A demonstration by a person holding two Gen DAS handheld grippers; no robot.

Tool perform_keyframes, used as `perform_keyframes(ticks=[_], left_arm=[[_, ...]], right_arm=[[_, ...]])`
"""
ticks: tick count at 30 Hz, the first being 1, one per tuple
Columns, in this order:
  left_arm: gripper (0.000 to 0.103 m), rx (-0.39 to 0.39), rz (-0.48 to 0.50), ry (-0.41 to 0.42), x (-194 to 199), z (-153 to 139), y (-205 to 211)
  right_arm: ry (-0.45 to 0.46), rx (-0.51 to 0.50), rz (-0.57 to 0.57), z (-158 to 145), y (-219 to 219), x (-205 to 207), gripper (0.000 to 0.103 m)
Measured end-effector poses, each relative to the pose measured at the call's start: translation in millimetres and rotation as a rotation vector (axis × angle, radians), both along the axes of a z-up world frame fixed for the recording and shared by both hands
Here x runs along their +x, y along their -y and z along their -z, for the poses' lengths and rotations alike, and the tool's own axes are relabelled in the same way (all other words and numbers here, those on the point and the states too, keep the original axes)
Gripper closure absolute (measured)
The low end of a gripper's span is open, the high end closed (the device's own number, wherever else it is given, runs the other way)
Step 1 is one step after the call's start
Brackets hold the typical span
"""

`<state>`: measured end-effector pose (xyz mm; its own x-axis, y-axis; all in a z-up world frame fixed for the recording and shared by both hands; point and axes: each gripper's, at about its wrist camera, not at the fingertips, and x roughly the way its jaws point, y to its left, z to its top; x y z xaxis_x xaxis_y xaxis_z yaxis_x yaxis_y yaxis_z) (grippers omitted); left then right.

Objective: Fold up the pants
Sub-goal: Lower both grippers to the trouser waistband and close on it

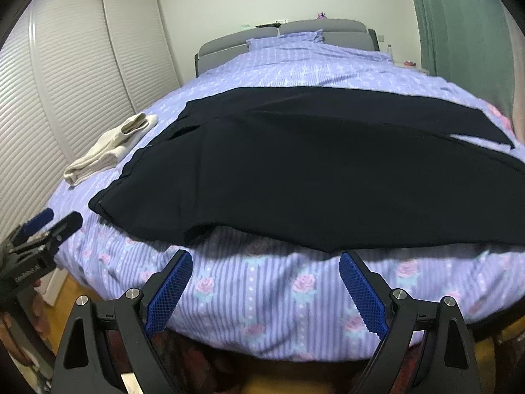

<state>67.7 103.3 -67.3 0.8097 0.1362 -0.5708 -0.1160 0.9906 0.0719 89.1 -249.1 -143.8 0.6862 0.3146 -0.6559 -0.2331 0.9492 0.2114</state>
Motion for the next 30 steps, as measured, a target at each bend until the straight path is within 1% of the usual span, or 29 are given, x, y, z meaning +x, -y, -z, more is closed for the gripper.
perform_keyframes(ticks=[3, 5, 9, 12, 14, 18, 22, 24, 27, 29, 30], left_arm=[[0.000, -0.018, -0.005, -0.027, 7.9, 9.8, -6.7], [0.000, -0.036, -0.009, -0.039, 12.1, 16.2, -10.7], [0.000, -0.060, -0.016, -0.055, 22.1, 22.6, -17.6], [0.000, -0.116, -0.013, -0.078, 34.5, 27.0, -25.1], [0.000, -0.170, -0.011, -0.102, 44.5, 32.7, -30.3], [0.000, -0.210, 0.010, -0.142, 61.3, 46.8, -31.7], [0.000, -0.206, 0.027, -0.157, 65.3, 56.2, -26.2], [0.000, -0.219, 0.032, -0.160, 68.5, 59.9, -26.3], [0.000, -0.243, 0.024, -0.169, 77.6, 63.5, -26.8], [0.001, -0.275, 0.014, -0.190, 83.2, 65.5, -28.9], [0.004, -0.293, 0.011, -0.196, 84.6, 66.2, -29.6]], right_arm=[[-0.039, 0.033, 0.039, 9.0, 8.7, 6.1, 0.011], [-0.058, 0.072, 0.085, 15.1, 19.4, 8.7, 0.011], [-0.112, 0.123, 0.146, 26.8, 31.9, 20.5, 0.011], [-0.128, 0.151, 0.182, 32.8, 37.1, 30.1, 0.011], [-0.140, 0.166, 0.196, 35.3, 38.6, 36.4, 0.011], [-0.156, 0.185, 0.207, 39.3, 39.1, 44.8, 0.011], [-0.157, 0.206, 0.184, 40.5, 38.6, 50.5, 0.011], [-0.152, 0.221, 0.170, 38.1, 38.9, 52.8, 0.011], [-0.129, 0.197, 0.138, 32.7, 31.3, 62.0, 0.011], [-0.119, 0.179, 0.141, 30.1, 28.9, 69.9, 0.011], [-0.110, 0.169, 0.153, 28.2, 27.4, 74.3, 0.013]])
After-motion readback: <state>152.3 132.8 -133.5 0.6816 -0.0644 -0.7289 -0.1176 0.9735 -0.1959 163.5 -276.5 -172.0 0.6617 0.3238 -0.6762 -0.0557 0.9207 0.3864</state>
